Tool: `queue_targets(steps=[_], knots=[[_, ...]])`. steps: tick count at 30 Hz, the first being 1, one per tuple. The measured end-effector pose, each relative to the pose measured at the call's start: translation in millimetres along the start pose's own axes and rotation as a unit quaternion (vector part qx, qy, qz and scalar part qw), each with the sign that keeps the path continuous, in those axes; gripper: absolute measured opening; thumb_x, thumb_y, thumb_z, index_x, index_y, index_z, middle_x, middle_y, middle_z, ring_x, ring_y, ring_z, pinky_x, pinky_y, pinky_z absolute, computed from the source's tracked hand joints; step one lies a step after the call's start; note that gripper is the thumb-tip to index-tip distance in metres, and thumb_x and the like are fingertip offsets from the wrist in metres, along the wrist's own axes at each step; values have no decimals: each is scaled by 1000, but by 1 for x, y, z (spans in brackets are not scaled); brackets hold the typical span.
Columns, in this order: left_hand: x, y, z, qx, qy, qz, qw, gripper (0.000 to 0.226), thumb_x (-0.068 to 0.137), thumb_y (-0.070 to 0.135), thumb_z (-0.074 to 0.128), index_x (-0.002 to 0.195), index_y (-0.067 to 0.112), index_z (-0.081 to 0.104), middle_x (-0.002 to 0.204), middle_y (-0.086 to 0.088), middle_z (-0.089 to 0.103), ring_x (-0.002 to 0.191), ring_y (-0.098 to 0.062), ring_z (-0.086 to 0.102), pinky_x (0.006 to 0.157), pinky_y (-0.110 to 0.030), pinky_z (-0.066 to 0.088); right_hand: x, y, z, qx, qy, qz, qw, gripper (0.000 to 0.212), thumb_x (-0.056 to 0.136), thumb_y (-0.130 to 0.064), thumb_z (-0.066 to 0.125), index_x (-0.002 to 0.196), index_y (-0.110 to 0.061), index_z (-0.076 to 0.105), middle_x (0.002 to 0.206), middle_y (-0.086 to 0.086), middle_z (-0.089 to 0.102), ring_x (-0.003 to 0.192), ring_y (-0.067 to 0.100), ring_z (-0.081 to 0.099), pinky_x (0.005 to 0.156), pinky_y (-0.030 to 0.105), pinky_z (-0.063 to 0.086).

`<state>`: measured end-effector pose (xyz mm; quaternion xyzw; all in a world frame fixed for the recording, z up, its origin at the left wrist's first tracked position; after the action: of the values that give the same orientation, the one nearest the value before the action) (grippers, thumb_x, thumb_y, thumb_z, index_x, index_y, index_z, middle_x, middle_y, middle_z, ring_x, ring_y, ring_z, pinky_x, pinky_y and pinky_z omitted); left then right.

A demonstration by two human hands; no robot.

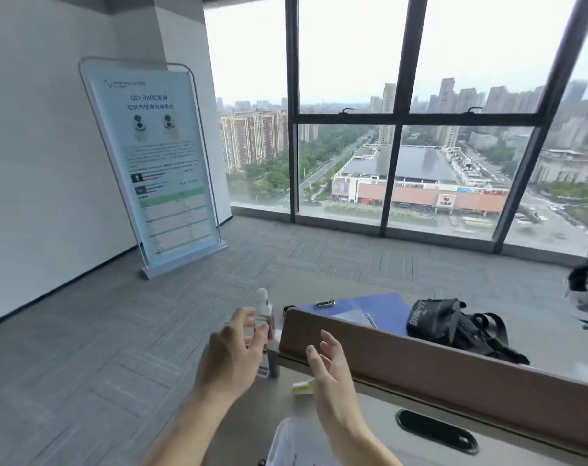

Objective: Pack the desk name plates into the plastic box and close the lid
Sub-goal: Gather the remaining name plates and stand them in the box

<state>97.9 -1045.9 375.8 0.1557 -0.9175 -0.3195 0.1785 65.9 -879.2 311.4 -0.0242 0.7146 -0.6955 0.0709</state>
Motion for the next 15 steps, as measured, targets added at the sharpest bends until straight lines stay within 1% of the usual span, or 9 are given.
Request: queue_targets(steps=[1, 2, 5, 6, 7, 9, 10, 12, 15], knots=[[12, -8, -14, -3, 4, 5, 1000, 38, 100, 46, 52, 133, 27, 56, 132, 4, 69, 103, -15, 75, 89, -36, 59, 4, -7, 15, 0, 1, -6, 1000, 48, 100, -27, 57, 146, -25, 44, 147, -1, 46, 133, 13, 48, 112, 30, 36], [25, -18, -28, -8, 4, 9, 1000, 41, 101, 46, 51, 136, 25, 54, 136, 3, 67, 104, -16, 74, 90, -35, 59, 8, -14, 30, 1, 2, -12, 1000, 49, 100, -29, 57, 146, -26, 44, 147, -3, 46, 132, 13, 48, 112, 31, 36], [64, -55, -58, -27, 2, 15, 1000, 44, 102, 42, 52, 141, 22, 51, 140, 0, 64, 109, -18, 72, 94, -36, 56, 21, -29, 81, 0, 8, -13, 1000, 50, 99, -32, 58, 146, -26, 43, 143, -5, 47, 115, 5, 55, 97, 22, 39], [77, -68, -65, -36, -4, 11, 999, 44, 102, 40, 53, 142, 20, 50, 140, -1, 64, 110, -19, 71, 93, -35, 55, 26, -30, 98, -4, 12, -12, 1000, 49, 100, -31, 57, 146, -26, 44, 144, -4, 47, 112, 2, 55, 96, 21, 41], [88, -83, -69, -48, -10, 3, 999, 45, 103, 38, 53, 143, 19, 49, 140, -3, 63, 109, -18, 69, 91, -32, 53, 31, -29, 113, -8, 13, -8, 1000, 48, 100, -31, 57, 146, -27, 44, 146, -1, 47, 112, 2, 56, 98, 23, 41], [106, -112, -72, -74, -29, -20, 997, 45, 103, 37, 53, 144, 17, 48, 140, -5, 62, 104, -16, 65, 89, -29, 48, 39, -23, 138, -17, 16, 9, 1000, 48, 100, -30, 58, 145, -26, 44, 147, 4, 48, 114, 8, 57, 103, 29, 41], [114, -127, -70, -85, -41, -36, 995, 45, 103, 37, 53, 143, 18, 48, 140, -5, 62, 107, -17, 63, 91, -31, 47, 43, -20, 149, -22, 20, 19, 999, 48, 100, -29, 58, 145, -24, 44, 147, 5, 48, 113, 9, 58, 101, 29, 40], [129, -156, -63, -108, -73, -81, 988, 46, 103, 38, 53, 143, 18, 48, 140, -6, 61, 119, -24, 60, 99, -37, 46, 50, -12, 166, -33, 24, 37, 998, 48, 100, -26, 58, 145, -20, 44, 143, 6, 50, 112, 12, 56, 96, 27, 38], [145, -192, -45, -144, -117, -129, 974, 49, 102, 38, 54, 146, 19, 46, 142, -7, 59, 126, -27, 56, 105, -41, 46, 65, 6, 185, -37, 23, 62, 997, 42, 100, -25, 58, 140, -21, 46, 125, -1, 54, 107, 12, 56, 93, 26, 36]])
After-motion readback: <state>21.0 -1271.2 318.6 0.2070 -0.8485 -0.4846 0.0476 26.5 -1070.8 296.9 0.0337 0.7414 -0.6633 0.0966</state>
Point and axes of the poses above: each hand's wrist, its own x-axis towards the middle knuckle, its own z-axis out of the palm, y = z × x, the point moved 3 cm from there along x, towards the middle knuckle
